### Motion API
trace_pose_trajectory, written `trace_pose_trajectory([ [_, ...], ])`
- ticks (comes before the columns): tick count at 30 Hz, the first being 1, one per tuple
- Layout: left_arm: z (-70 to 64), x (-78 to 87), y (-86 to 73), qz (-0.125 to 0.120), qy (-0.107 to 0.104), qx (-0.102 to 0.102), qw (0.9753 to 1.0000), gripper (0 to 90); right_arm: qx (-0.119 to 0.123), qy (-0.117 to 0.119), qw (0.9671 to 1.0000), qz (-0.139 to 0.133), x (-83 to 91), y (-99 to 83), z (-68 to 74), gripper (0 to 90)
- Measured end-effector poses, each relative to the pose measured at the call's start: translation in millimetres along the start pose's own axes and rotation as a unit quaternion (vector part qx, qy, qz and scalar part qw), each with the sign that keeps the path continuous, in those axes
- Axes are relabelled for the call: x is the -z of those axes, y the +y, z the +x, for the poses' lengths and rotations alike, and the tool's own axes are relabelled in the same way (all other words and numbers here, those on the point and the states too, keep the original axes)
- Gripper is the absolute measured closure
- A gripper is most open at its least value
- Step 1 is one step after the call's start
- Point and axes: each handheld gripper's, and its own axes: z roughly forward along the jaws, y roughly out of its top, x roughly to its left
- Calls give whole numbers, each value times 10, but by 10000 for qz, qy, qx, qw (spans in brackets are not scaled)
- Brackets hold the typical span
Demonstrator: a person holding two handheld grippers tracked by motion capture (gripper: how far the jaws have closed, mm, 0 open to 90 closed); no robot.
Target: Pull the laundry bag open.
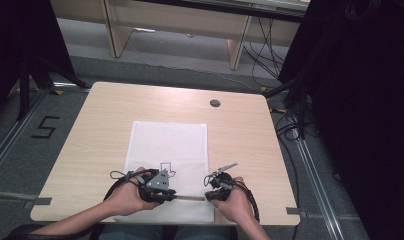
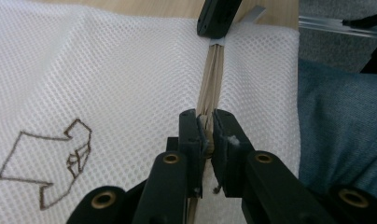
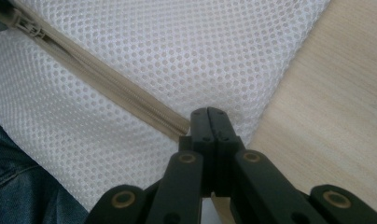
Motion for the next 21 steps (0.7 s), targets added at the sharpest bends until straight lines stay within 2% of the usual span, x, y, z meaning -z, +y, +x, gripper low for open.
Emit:
trace_pose_trajectory([
  [5,-3,11,4,49,11,-51,10000,821,6,4,10000,-10,0,-2,0,900],
  [7,3,30,-3,33,31,-68,10000,821,-89,-4,9999,45,5,-3,7,900],
  [10,15,53,-32,27,45,-24,10000,821,-75,-8,10000,41,5,-2,3,900],
  [11,14,56,-51,-9,-7,73,10000,821,-76,-8,10000,44,5,-2,3,900],
  [16,14,81,-51,1,5,11,10000,821,-81,-14,10000,43,5,-2,4,900],
  [19,29,108,-73,-41,-2,78,10000,821,-88,-9,10000,46,6,-2,1,900],
  [21,25,113,-81,16,17,48,10000,821,-91,-2,9999,55,5,-1,0,900],
])
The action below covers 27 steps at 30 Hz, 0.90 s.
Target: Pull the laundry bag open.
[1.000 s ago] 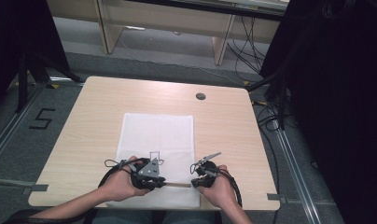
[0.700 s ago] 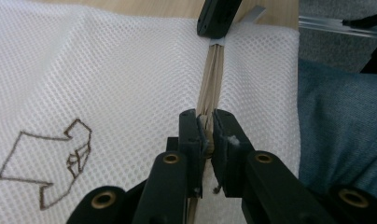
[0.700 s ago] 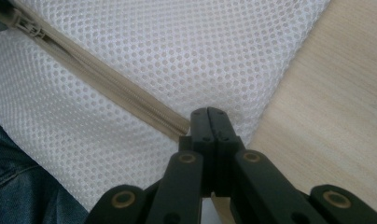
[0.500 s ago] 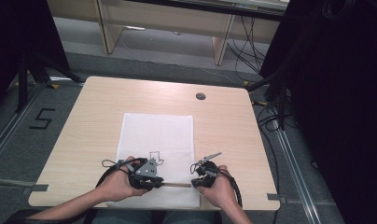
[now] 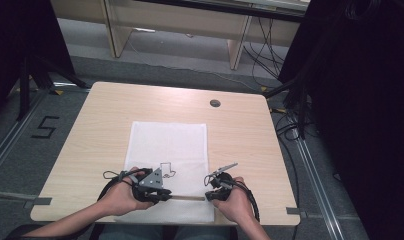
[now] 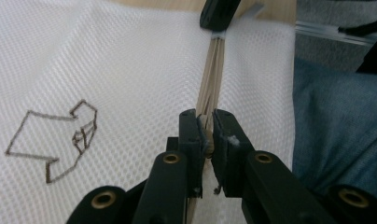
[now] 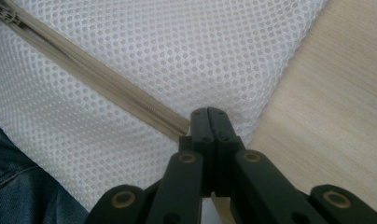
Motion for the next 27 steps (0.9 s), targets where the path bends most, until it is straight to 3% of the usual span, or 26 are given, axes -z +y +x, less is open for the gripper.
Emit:
trace_pose_trajectory([
  [17,21,97,-83,-43,43,106,9999,821,-2,-13,10000,2,2,0,-3,900],
  [18,27,96,-86,-2,44,23,10000,821,-2,-9,10000,-5,1,0,-2,900],
  [23,32,133,-104,-7,107,41,9999,820,-28,-38,10000,2,6,-3,2,900],
  [24,36,142,-120,-44,90,116,9999,821,-56,-39,10000,14,8,-3,0,900],
  [26,30,144,-128,-1,106,86,9999,821,117,12,9999,-67,-5,1,-23,900],
  [27,30,144,-128,-1,106,86,9999,821,60,-10,10000,-43,-1,0,-14,900],
])
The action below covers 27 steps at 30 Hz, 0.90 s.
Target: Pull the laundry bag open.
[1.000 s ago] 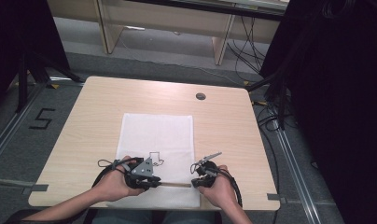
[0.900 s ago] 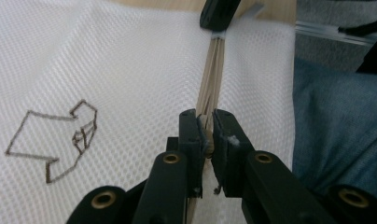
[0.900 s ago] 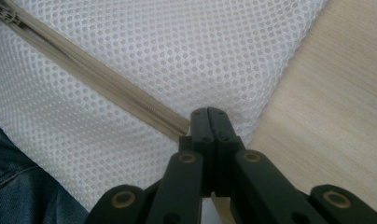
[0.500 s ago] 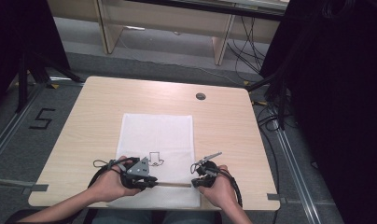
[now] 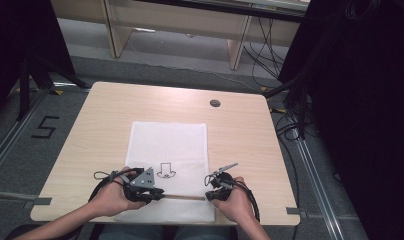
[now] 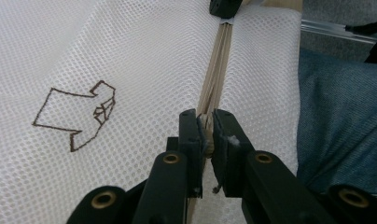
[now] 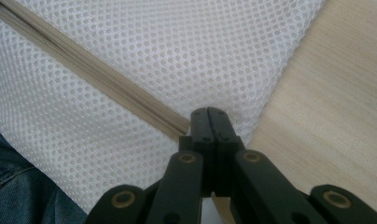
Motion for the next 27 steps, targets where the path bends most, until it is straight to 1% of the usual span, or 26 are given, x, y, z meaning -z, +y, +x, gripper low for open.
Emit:
trace_pose_trajectory([
  [1,-2,3,-1,1,-4,-1,10000,821,0,0,10000,0,0,0,0,900],
  [2,-4,6,-1,-21,-19,21,10000,821,62,16,10000,-27,-3,1,-7,900],
  [3,-1,9,0,-22,-14,0,10000,821,-93,-27,9999,46,8,-3,12,900],
  [7,-7,9,-1,-40,-20,12,10000,821,-118,-29,9999,54,10,-3,14,900],
  [8,-6,15,-7,-19,16,-27,10000,821,-126,-34,9999,47,9,-4,12,900],
  [10,2,30,-23,17,34,-1,10000,821,-131,-31,9999,48,10,-5,9,900],
  [11,18,63,-54,102,134,-39,9999,821,-122,-45,9999,51,11,-5,8,900],
  [12,18,63,-54,102,134,-39,9999,821,-122,-54,9999,53,12,-4,7,900],
  [13,51,115,-112,39,134,115,9998,821,-6,-31,10000,-10,4,-4,-12,900],
  [14,60,133,-136,-42,86,243,9997,821,-30,-26,10000,-14,4,-4,-14,900],
  [16,70,148,-151,-59,59,252,9996,821,-51,-23,10000,-6,5,-4,-14,900],
  [17,39,138,-139,-16,108,155,9998,821,-13,-35,10000,-16,3,0,-10,900],
  [18,31,134,-130,14,131,104,9999,821,-5,-43,10000,-5,4,1,-9,900],
  [19,31,134,-130,14,131,104,9999,821,-5,-43,10000,-5,4,1,-9,900],
  [20,36,136,-128,10,119,107,9999,821,-2,-48,10000,-5,4,1,-8,900],
  [21,42,138,-133,-43,119,164,9998,821,-59,-6,10000,-9,3,-5,-1,900],
  [23,50,147,-142,-4,127,129,9998,821,-62,-5,10000,-13,2,-6,-2,900],
  [24,41,140,-153,-74,42,239,9997,821,-73,-8,10000,-10,2,-4,-3,900],
  [25,41,140,-153,-74,42,239,9997,821,-73,-8,10000,-10,2,-4,-3,900],
  [26,40,148,-155,-21,133,139,9998,821,-66,3,10000,-4,3,-4,-3,900],
  [27,41,154,-164,-74,83,250,9996,821,-75,7,10000,-13,2,-5,-5,900],
])
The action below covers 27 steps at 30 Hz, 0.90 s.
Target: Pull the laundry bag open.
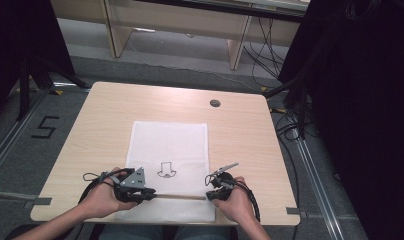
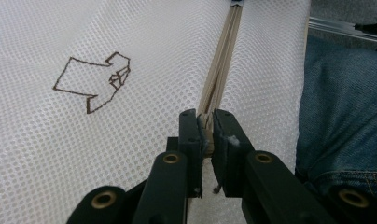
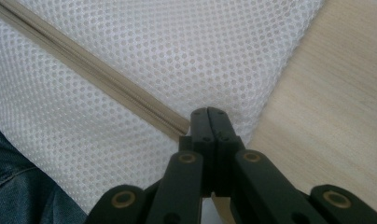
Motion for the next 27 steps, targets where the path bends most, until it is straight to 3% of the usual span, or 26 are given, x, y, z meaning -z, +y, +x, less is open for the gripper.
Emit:
trace_pose_trajectory([
  [10,16,59,-52,-29,42,80,10000,821,-25,-22,10000,31,6,1,-6,900],
  [12,30,83,-61,28,88,-27,10000,821,-25,-31,10000,17,5,0,-5,900],
  [14,17,89,-66,-10,82,38,10000,821,-135,15,9999,40,5,-2,17,900],
  [19,36,97,-57,-7,72,-89,9999,821,-64,16,10000,25,3,-2,7,900],
  [20,16,98,-62,50,119,-9,9999,821,-34,-7,10000,21,4,-1,-3,900],
  [21,22,108,-67,79,155,-59,9998,821,-27,-19,10000,20,5,-1,-6,900],
  [27,46,176,-91,-59,176,53,9998,821,-29,-28,10000,18,5,1,-6,900],
])
